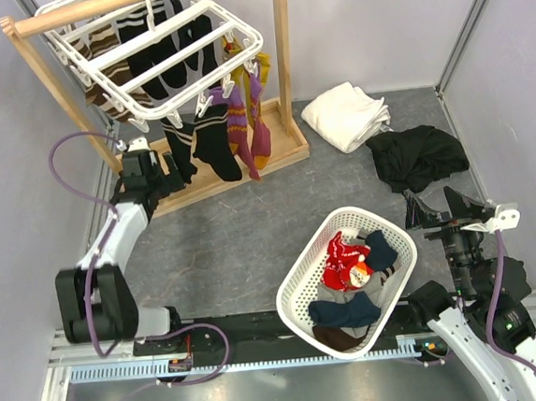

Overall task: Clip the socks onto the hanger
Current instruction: Move the bin to the center of the board.

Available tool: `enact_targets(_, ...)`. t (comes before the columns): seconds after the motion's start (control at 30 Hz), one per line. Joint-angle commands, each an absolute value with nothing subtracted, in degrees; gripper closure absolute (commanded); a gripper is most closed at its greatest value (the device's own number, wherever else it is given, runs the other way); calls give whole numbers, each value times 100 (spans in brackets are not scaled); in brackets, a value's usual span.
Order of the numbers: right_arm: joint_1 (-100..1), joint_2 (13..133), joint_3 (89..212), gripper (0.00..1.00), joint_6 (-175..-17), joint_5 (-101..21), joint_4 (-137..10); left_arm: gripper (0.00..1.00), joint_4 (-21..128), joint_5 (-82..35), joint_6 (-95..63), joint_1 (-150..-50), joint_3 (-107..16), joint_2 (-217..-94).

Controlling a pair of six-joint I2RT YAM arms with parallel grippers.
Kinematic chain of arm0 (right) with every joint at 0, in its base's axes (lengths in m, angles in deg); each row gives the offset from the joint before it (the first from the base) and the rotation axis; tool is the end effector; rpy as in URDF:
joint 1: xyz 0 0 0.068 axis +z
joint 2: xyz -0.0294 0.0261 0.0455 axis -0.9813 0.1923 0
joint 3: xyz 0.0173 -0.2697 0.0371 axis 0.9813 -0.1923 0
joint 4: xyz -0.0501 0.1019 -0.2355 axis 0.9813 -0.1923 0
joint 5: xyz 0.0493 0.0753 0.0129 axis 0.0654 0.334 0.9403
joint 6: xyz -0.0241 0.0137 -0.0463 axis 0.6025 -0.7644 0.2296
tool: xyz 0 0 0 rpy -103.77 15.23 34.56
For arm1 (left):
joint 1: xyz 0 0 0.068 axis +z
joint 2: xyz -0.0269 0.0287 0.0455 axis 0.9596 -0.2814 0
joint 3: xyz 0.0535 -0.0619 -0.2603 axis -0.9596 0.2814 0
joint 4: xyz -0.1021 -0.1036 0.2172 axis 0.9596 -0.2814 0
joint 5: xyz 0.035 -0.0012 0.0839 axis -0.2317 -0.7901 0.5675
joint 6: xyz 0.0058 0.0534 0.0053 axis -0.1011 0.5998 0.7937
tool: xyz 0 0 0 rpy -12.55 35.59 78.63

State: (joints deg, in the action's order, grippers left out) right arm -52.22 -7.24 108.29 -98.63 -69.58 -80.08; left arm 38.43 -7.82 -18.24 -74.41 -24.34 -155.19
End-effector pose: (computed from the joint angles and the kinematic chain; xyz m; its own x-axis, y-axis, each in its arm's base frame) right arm 0.0353 0.0027 0.3291 0.2211 0.2794 -0.9344 -0.1317 0.9579 0.2552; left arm 0.2864 0.0010 0.2574 -0.5613 -0.2332 -0.7941 -0.2357 0.9648 -0.1167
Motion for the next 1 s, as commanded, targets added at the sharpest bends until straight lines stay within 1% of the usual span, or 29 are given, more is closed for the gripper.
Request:
enact_targets(0.0,-5132,-782,10825,2,-9809,-6885,-7956,3,4038,-1058,-1861,-7181,-3093,-16461)
enact_targets(0.1,-5114,-782,10825,2,-9809,-6858,-7965,4,4011,-1093,-1869,-7023,-3445,-17075)
enact_targets(0.23,-5105,-782,10817,2,-9800,-6841,-7956,4,3801,-1277,-2001,-6926,-3727,-17587)
enact_targets(0.27,-5105,-773,10817,2,-9800,-6849,-7965,5,3713,-1408,-2071,-6926,-3736,-17657)
enact_targets(0.4,-5097,-712,10817,2,-9801,-6814,-7956,7,3432,-1752,-2291,-6926,-3597,-17772)
enact_targets(0.53,-5097,-484,10887,2,-9871,-6648,-8026,8,3212,-1998,-2537,-6952,-3289,-17483)
enact_targets(0.63,-5088,-63,11097,2,-10037,-6481,-8280,8,3132,-2130,-2616,-7031,-2946,-17105)
enact_targets(0.73,-5088,727,11527,2,-10475,-6410,-8841,8,3010,-2306,-2660,-7102,-2674,-16788)
enact_targets(0.87,-5088,2245,12186,2,-10916,-5823,-9572,8,2895,-2578,-2783,-7304,-2217,-16385)
enact_targets(0.97,-5088,3057,12398,2,-11259,-5322,-10030,7,2851,-2771,-2906,-7611,-1910,-16121)
